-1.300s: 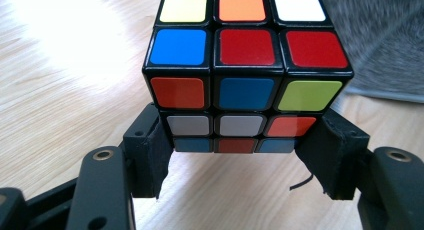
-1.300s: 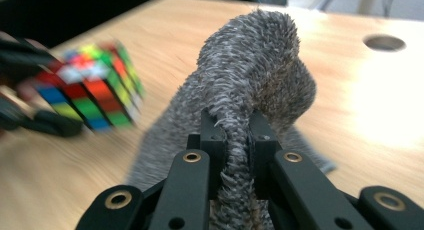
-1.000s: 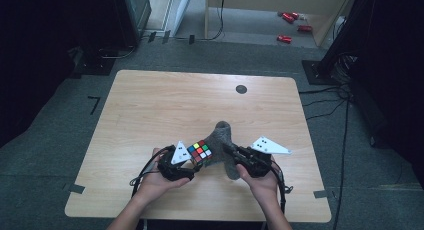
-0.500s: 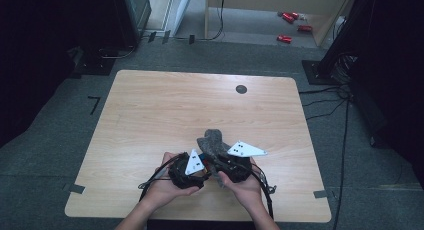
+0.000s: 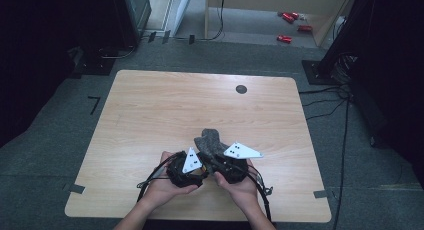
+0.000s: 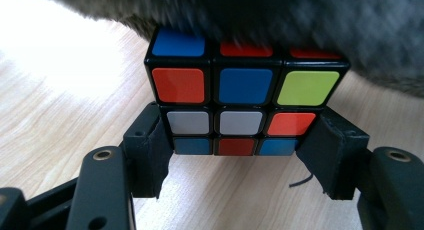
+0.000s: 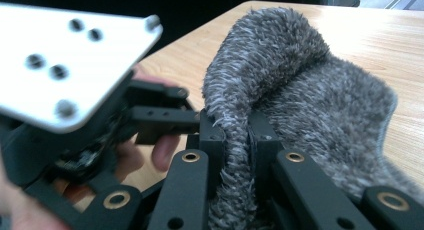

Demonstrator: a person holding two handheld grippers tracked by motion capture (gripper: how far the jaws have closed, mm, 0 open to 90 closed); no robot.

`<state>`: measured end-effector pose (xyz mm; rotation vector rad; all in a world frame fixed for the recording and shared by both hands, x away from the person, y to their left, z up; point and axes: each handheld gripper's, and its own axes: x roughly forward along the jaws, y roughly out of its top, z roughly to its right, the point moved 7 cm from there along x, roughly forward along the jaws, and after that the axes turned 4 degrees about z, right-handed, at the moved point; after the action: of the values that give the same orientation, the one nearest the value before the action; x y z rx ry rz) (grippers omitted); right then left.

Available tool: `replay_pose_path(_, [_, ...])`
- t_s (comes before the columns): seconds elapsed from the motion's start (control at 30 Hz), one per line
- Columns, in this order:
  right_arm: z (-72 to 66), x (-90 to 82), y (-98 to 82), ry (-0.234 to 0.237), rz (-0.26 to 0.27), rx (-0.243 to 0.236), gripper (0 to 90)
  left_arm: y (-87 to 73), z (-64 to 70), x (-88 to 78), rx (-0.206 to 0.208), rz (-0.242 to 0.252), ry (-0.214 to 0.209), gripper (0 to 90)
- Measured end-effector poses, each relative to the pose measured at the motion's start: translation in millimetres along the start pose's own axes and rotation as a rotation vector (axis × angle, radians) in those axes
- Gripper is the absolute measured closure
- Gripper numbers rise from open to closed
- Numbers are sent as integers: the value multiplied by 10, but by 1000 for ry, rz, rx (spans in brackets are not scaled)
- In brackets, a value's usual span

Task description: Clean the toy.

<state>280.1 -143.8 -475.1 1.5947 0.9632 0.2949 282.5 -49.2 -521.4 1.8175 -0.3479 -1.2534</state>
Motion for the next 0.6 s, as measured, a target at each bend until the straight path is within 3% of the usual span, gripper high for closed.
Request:
replay_pose_path(0.1, [107, -20, 1, -38, 17, 14, 818, -7, -17, -5, -15, 5, -10, 357])
replay_pose_path(0.17, [208, -87, -13, -62, 29, 48, 820, -2, -42, -17, -24, 11, -5, 357])
replay_pose_path(0.4, [-17, -50, -28, 28, 28, 27, 823, 5, -21, -20, -31, 21, -4, 357])
replay_pose_path(0.5, [15, -44, -7, 22, 53, 27, 819, 23, -17, -32, -32, 34, -1, 357])
replay_pose_path(0.53, [105, -64, 9, -8, 88, 45, 817, 31, -35, -45, -41, 41, -5, 357])
replay_pose_path(0.6, [141, -79, 8, -23, 96, 62, 818, 28, -53, -50, -42, 42, 1, 357])
